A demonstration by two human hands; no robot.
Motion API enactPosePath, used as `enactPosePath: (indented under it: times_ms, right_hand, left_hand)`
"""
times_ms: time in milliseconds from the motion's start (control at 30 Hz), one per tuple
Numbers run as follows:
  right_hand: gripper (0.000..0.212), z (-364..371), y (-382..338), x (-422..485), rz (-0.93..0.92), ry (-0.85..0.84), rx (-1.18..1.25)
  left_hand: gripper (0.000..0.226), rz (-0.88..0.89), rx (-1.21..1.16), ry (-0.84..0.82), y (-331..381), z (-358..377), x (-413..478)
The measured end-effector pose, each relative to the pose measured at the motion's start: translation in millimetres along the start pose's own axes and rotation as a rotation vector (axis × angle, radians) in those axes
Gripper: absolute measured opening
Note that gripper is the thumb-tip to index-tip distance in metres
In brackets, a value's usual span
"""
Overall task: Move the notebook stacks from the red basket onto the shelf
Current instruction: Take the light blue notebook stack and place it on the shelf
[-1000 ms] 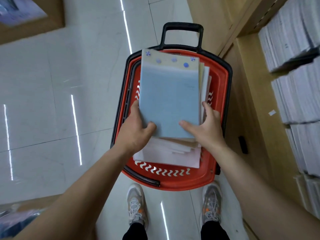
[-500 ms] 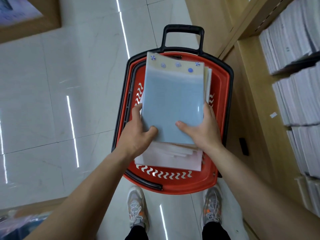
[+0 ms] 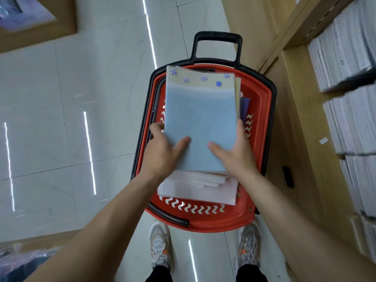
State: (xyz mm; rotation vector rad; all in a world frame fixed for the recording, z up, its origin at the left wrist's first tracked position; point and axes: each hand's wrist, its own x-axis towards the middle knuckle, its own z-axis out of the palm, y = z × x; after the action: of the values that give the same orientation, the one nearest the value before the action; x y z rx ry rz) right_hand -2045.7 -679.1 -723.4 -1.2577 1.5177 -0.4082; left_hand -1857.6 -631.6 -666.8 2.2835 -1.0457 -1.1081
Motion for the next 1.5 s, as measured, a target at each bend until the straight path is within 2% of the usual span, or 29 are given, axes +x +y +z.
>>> enactPosePath:
  times_ms: [200,533,700,800,1000,1200,1367,1500]
  right_hand:
    - [0.108,25,-7,-28,-0.087,-0.099,-0.127]
    - [0.109,35,-15,-9,0.047,-0.084,-0.011]
    - [0.093,44,-20,-41,0.100,-0.165,-0.065]
    - [0.083,49,-22,-46,0.116,-0.151,-0.170]
    - [0.099,55,-35,-41,0.222,-0.177,-0.177]
    - [0.127,60,-38,-42,0.283,-0.062,-0.099]
    - [0.113,65,-44,-43,0.292,-0.063,-0.140]
    - [0.110,64,-41,-43,0.257,-0.059,-0.130]
  left_hand:
    - [0.062,-0.082,0.068,0.087,-26,-34,-17]
    - [0.071,-0.114,-0.148,0.007,-30,-32,-8]
    - [0.081,-0.147,-0.156,0.005,-51,-47,-39]
    - [0.080,-0.202,-0.161,0.008,-54,-44,-40]
    - [0.070,-0.224,-0.276,0.072,-61,-40,-28]
    - [0.070,-0.216,-0.378,0.039,-74,-38,-26]
    - [0.053,-0.221,-0.463,0.006,-79,-46,-26]
    - [0.054,-0.213,-0.425,0.022,-82,-43,-28]
